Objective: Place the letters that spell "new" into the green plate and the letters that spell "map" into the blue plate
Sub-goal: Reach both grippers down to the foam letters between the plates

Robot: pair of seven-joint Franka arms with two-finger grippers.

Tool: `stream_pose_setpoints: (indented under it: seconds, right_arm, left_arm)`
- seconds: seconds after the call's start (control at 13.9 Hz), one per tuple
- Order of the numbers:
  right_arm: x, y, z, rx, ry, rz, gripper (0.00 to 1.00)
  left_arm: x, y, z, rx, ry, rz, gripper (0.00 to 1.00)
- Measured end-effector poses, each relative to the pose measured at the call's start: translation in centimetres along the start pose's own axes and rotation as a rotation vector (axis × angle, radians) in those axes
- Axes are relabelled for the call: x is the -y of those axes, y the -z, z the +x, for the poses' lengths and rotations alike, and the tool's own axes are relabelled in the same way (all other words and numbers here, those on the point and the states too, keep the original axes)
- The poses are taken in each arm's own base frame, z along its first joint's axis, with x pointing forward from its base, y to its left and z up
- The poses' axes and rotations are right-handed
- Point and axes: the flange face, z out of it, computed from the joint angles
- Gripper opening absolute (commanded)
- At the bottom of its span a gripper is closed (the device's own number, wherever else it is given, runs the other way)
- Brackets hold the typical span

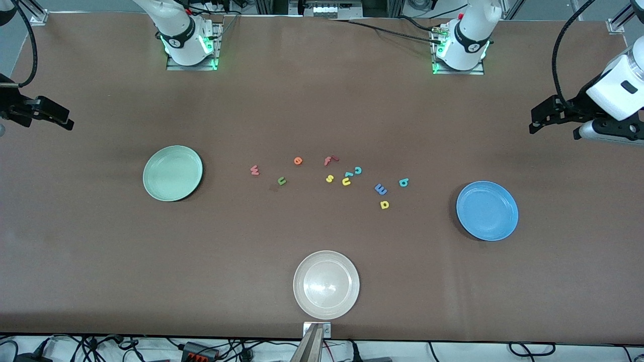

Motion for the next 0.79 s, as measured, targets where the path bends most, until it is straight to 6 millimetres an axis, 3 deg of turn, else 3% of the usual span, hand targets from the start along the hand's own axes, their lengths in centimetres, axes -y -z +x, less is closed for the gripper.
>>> stream_pose_setpoints:
  seconds: [0.79]
  right_arm:
    - [-0.36, -0.01, -0.02, 0.001, 0.002, 0.0, 1.0]
  left_arm:
    - [0.17, 0.55, -0.4, 0.032, -0.002, 0.015, 1.0]
